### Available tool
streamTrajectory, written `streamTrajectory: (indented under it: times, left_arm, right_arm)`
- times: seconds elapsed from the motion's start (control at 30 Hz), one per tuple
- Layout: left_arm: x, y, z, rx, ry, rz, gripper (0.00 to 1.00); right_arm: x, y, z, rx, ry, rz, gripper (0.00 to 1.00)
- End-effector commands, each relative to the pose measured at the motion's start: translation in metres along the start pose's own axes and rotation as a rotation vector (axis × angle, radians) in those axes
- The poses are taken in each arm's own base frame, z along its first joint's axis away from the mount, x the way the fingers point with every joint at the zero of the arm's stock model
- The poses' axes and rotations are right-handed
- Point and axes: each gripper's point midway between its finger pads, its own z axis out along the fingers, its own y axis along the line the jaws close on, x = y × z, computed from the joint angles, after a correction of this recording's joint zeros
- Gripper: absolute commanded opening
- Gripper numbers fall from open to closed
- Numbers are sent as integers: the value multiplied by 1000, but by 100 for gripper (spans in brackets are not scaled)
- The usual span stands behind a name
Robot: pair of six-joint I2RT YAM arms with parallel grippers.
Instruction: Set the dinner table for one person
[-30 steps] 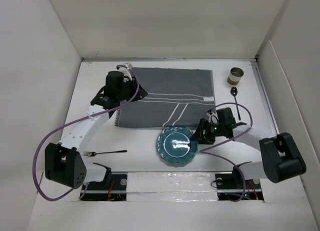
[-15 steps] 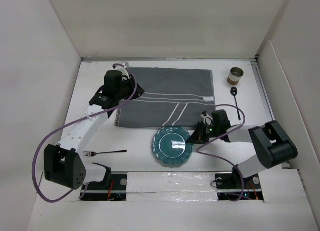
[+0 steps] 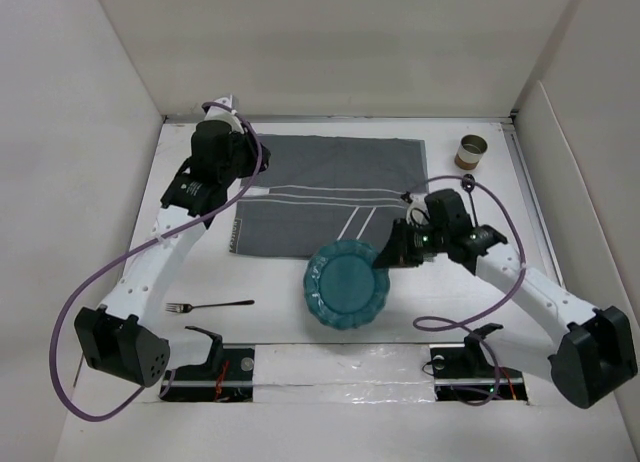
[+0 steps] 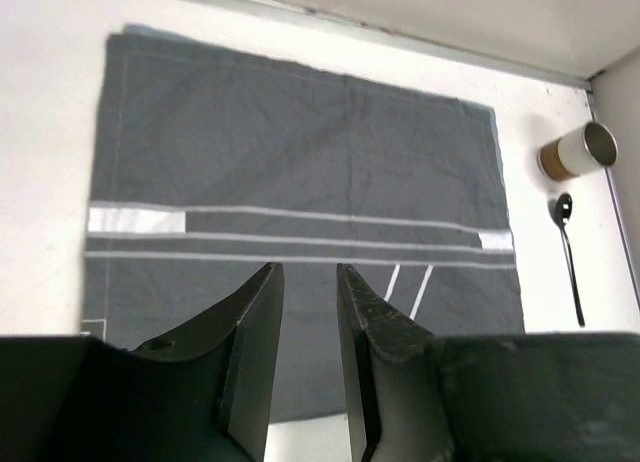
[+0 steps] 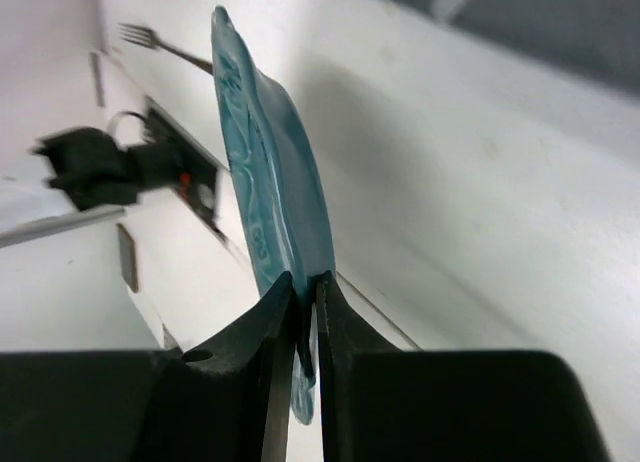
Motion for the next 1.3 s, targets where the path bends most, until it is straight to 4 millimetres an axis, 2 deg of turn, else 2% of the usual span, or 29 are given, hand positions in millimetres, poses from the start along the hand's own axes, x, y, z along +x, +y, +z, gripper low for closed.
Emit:
streamTrajectory:
  times: [0.0, 0.03, 0.07, 0.1, 0.13, 0.17, 0.2, 0.23, 0.27, 0.3, 0.33, 0.37, 0.4, 0.43, 0.47, 0.5, 0.53, 0.57, 0.7, 0.77, 0.8, 0.87, 0.93, 1.1, 1.2, 1.27]
  left_arm:
    - [-39, -3, -14, -26, -113, 41, 26]
    - [-40, -4, -14, -22, -112, 46, 26]
    - [-40, -7, -14, -7, -104, 48, 26]
    - [-38, -7, -14, -6, -96, 49, 26]
    - [-38, -8, -15, 1, -96, 47, 26]
    - [-32, -8, -15, 9, -84, 45, 26]
    - [-31, -7, -18, 12, -90, 42, 26]
    - [-35, -9, -21, 19, -105, 38, 26]
    - [-15, -12, -18, 63, -49, 37, 26]
    - [-13, -13, -22, 73, -49, 31, 26]
    - [-10, -13, -23, 81, -43, 27, 26]
    - [0, -12, -22, 88, -23, 24, 26]
    - [3, -12, -25, 95, -19, 21, 26]
    - [6, -11, -26, 98, -16, 21, 26]
    - [13, -9, -26, 100, -3, 21, 26]
    - [15, -9, -28, 106, -3, 20, 26]
    - [18, -8, -28, 105, 3, 23, 26]
    - [23, -5, -28, 101, 14, 22, 26]
    - [30, -4, -28, 104, 28, 27, 27]
    - [34, -3, -26, 106, 39, 27, 27]
    - [37, -2, -25, 106, 48, 26, 26]
    - [38, -2, -24, 107, 50, 25, 26]
    - [39, -1, -23, 107, 51, 25, 26]
    - [46, 1, -21, 103, 62, 18, 26]
    - [49, 3, -20, 97, 70, 15, 26]
    - [50, 4, -19, 93, 69, 18, 26]
  right_arm:
    - [-57, 71, -21, -182, -88, -99, 0]
    - [-78, 84, -24, -213, -133, -129, 0]
    - [-101, 87, -14, -239, -169, -144, 0]
    - [-114, 91, -10, -251, -182, -125, 0]
    - [-139, 102, -13, -262, -238, -148, 0]
    - [-160, 103, -10, -259, -286, -155, 0]
    - [-172, 89, 13, -242, -259, -98, 0]
    - [-195, 95, 11, -256, -293, -105, 0]
    - [-212, 92, 14, -262, -319, -99, 0]
    - [-220, 76, 35, -242, -288, -35, 0]
    - [-231, 80, 40, -261, -302, -49, 0]
    - [-251, 85, 36, -266, -333, -60, 0]
    - [-257, 82, 41, -260, -338, -41, 0]
    - [-265, 69, 51, -250, -332, -10, 0]
    - [-275, 69, 50, -265, -355, -10, 0]
    - [-279, 71, 52, -282, -355, 23, 0]
    - [-284, 60, 59, -281, -352, 58, 0]
    - [-287, 61, 61, -297, -357, 61, 0]
    - [-293, 36, 70, -285, -379, 149, 0]
    - [-288, 22, 79, -256, -372, 183, 0]
    - [-283, 7, 86, -224, -370, 208, 0]
    - [-280, 2, 90, -213, -365, 220, 0]
    - [-273, -19, 96, -187, -362, 271, 0]
    - [-256, -52, 114, -92, -318, 302, 0]
    - [-249, -66, 115, -31, -315, 301, 7]
    - [-245, -68, 113, -5, -308, 303, 19]
